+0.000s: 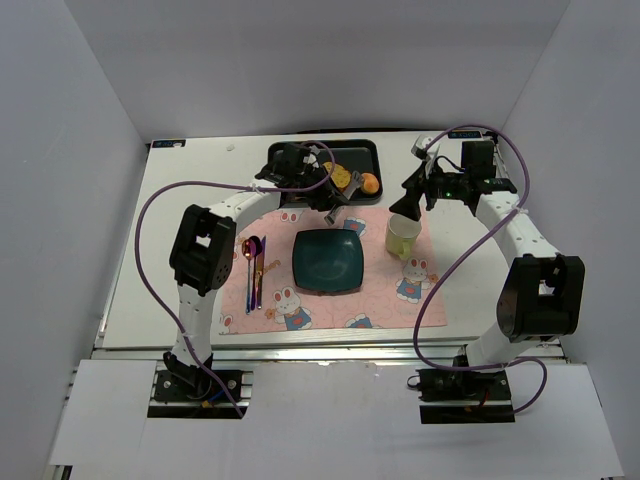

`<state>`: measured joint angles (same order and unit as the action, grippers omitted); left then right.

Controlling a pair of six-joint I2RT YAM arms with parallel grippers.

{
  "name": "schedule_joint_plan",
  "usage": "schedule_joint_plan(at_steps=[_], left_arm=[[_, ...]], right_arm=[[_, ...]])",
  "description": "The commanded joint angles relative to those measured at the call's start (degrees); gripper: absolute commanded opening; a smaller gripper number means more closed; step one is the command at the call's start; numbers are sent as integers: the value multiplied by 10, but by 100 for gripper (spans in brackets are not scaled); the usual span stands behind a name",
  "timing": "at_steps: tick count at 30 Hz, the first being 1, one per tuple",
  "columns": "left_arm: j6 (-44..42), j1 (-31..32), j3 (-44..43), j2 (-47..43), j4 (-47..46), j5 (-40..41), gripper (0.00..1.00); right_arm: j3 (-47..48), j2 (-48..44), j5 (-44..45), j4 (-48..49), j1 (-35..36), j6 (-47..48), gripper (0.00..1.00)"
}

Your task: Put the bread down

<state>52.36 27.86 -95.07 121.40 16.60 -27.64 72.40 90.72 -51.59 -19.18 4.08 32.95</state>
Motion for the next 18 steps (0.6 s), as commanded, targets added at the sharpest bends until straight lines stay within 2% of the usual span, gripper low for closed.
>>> schedule_joint_plan(at_steps=[1,9,18], left_arm=[[-6,-3,0,-27,-16,-7,7],[-16,-18,-3,-46,-8,7,0],[-23,-29,-2,-63,-5,7,0]], right_arm=[[0,-25,-16,13,-5,-4,90],[-1,-25,-18,13,-6,-4,89],[-1,-25,-19,12,-6,-7,89]])
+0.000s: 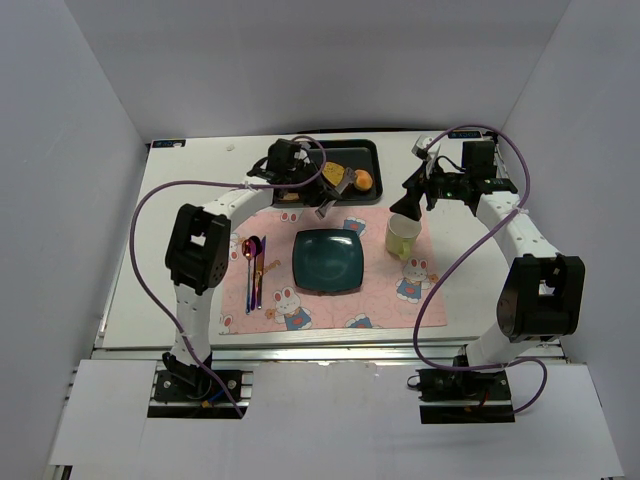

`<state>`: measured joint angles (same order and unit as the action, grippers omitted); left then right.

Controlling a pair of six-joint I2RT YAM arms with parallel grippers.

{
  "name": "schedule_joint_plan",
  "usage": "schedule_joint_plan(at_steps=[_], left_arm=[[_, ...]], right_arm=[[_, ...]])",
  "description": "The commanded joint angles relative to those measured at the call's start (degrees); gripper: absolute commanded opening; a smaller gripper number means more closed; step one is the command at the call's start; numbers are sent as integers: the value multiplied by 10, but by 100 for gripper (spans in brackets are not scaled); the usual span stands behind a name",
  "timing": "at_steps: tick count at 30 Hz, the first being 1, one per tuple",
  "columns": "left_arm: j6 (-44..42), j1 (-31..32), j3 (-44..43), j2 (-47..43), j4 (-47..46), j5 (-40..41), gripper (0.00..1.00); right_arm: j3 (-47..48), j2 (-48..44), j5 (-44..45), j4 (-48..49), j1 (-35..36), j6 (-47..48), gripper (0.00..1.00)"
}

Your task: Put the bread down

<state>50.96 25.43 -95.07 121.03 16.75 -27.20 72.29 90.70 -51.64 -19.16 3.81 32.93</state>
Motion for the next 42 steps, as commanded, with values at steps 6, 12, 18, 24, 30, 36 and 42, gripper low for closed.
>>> schedule_joint_plan(at_steps=[6,12,18,24,30,36,42], left_arm=[[-9,-5,-6,-63,-11,-3,0],[-9,-6,-16,-76,-15,-11,0],[-14,-6,1,-96,-23,-20,0],[-22,-6,31,-127,-28,-34,0],[-62,-6,146,-219,-12,-67,0],[-82,-11,287,-352,-17,-95,0],[-77,-15,382,-428,-7,-112,0]], right_arm=[[1,-24,-19,12,-3,-8,89],[3,-23,-19,12,-3,-8,89],[7,-19,-22,11,-3,-8,89],[9,-19,-20,9,-3,-6,89],[9,-22,-22,5,-3,-1,89],[13,-19,-30,3,-3,0,89],[16,-17,-36,-4,-3,-1,89]])
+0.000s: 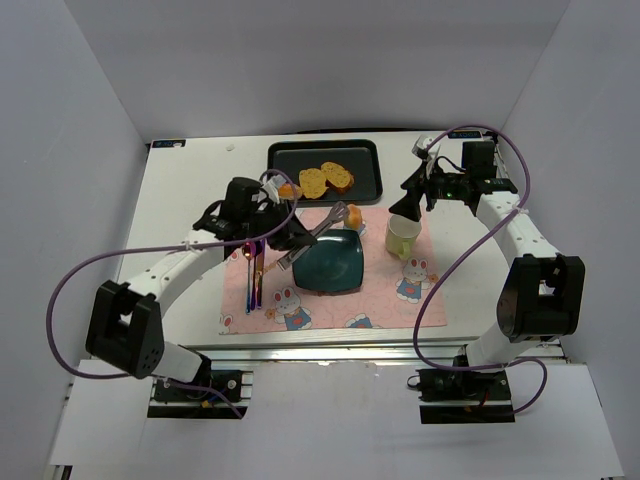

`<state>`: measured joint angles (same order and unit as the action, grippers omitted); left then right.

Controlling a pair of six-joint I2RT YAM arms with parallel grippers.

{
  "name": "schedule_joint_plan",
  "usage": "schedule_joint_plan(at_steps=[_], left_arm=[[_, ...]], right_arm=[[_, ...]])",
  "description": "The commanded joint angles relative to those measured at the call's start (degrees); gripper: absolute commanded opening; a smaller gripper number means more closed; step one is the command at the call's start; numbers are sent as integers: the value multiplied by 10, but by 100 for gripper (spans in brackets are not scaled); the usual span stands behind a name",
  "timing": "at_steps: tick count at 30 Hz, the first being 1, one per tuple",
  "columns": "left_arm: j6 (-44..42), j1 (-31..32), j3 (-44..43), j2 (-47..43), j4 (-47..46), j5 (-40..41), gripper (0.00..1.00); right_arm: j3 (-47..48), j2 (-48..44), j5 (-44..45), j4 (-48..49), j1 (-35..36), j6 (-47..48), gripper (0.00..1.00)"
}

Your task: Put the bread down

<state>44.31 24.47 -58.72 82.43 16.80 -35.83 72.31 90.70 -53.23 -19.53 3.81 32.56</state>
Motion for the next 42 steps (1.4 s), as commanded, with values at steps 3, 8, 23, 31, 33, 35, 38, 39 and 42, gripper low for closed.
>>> schedule_joint_plan(at_steps=[3,8,23,31,33,35,38,39,42], left_arm=[[-26,-5,41,-64,23,-23,0],[-25,-6,76,-88,25,-17,0],[-77,-6,66,-66,95,12,30],[-88,-10,46,-68,120,29,41],[-89,-13,41,-71,126,34,41],[-90,-17,34,-76,134,38,42],[-91,-23,30,-83,146,43,42],[-92,-26,28,-85,149,45,42],[-96,-33,23,-90,160,47,42]], right_arm=[[18,-15,-22,-2,-2,2,90],[18,-15,-24,-6,-3,1,89],[-5,-32,-20,-8,-3,4,89],[-2,-31,-20,-9,-3,4,89],[-2,-29,-20,-9,-3,4,89],[-1,-29,-20,-9,-3,3,89],[-1,-28,-21,-9,-3,2,89],[-1,-28,-21,-9,-3,1,89],[-2,-27,-22,-9,-3,2,89]])
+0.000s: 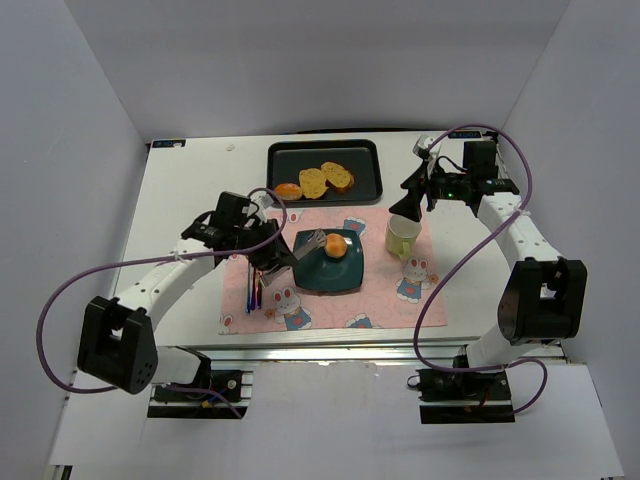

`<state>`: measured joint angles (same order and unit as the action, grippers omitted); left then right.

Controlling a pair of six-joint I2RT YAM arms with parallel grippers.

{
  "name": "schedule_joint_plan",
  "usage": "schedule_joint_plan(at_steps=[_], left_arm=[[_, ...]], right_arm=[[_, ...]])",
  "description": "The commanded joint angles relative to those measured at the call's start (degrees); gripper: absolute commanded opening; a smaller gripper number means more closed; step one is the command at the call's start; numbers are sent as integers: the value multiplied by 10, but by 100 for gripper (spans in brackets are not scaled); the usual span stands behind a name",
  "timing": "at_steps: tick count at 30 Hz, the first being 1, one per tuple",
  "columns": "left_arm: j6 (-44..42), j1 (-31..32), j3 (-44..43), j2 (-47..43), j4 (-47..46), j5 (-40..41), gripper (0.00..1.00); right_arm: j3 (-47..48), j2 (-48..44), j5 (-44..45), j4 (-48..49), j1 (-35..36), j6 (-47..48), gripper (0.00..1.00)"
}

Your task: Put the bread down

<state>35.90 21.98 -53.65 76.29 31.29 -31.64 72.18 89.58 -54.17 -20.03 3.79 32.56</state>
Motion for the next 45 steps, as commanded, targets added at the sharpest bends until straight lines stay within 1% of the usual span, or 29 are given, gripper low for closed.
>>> schedule_joint_plan(at_steps=[1,8,15,17,18,19,20,22,23,24,25,27,28,29,30,33,34,36,37,38,40,42,43,45], left_arm=[[-12,-10,-29,-30,18,7,42],[-26,-40,-45,-33,40,8,40],[-35,-52,-52,-33,54,13,40],[-43,-67,-58,-35,63,26,33],[-45,-76,-61,-36,68,51,28],[-50,-97,-65,-38,73,69,16],[-63,-109,-70,-42,78,112,10],[-80,-140,-78,-44,82,158,4],[-100,-149,-80,-43,72,175,2],[-106,-159,-82,-41,65,209,1],[-108,-177,-81,-39,41,213,1],[-122,-193,-72,-27,9,207,1],[-134,-203,-69,-25,-5,222,1],[-167,-207,-66,-22,-34,234,0],[-181,-211,-60,-20,-52,247,0],[-245,-243,-36,-5,-115,276,2],[-281,-254,-27,8,-138,289,2],[-312,-267,-16,27,-155,294,2],[-330,-285,-10,52,-167,294,3],[-337,-294,-8,66,-174,276,4],[-348,-320,5,89,-205,252,8],[-355,-329,28,115,-226,229,10],[-357,-330,33,122,-239,225,17],[-357,-331,42,142,-241,215,26]], right_arm=[[0,-16,-12,-4,-3,1,89],[-3,-18,-13,-3,-3,3,89],[-4,-20,-14,-2,-3,5,89],[-6,-21,-14,-3,-3,6,90],[-6,-21,-15,-4,-4,8,89],[-6,-23,-15,-4,-3,11,89],[-7,-25,-16,-4,-2,14,89],[-7,-26,-16,-4,-2,18,89],[-7,-26,-18,-5,-2,18,89],[-6,-25,-19,-6,-2,18,89],[-6,-25,-20,-6,-2,19,89],[-1,-24,-23,-16,-2,23,89],[-1,-23,-23,-17,-2,25,89],[0,-23,-25,-19,-2,26,89],[1,-22,-26,-20,-1,27,89],[4,-22,-29,-24,-1,30,89],[5,-21,-30,-25,-1,32,90],[6,-22,-30,-27,-1,34,89],[6,-23,-30,-28,-1,35,89],[6,-23,-30,-28,-1,35,89],[5,-25,-32,-28,-1,35,89],[5,-25,-33,-30,-1,36,89],[4,-27,-32,-31,-1,37,89],[3,-30,-30,-33,-1,40,90]])
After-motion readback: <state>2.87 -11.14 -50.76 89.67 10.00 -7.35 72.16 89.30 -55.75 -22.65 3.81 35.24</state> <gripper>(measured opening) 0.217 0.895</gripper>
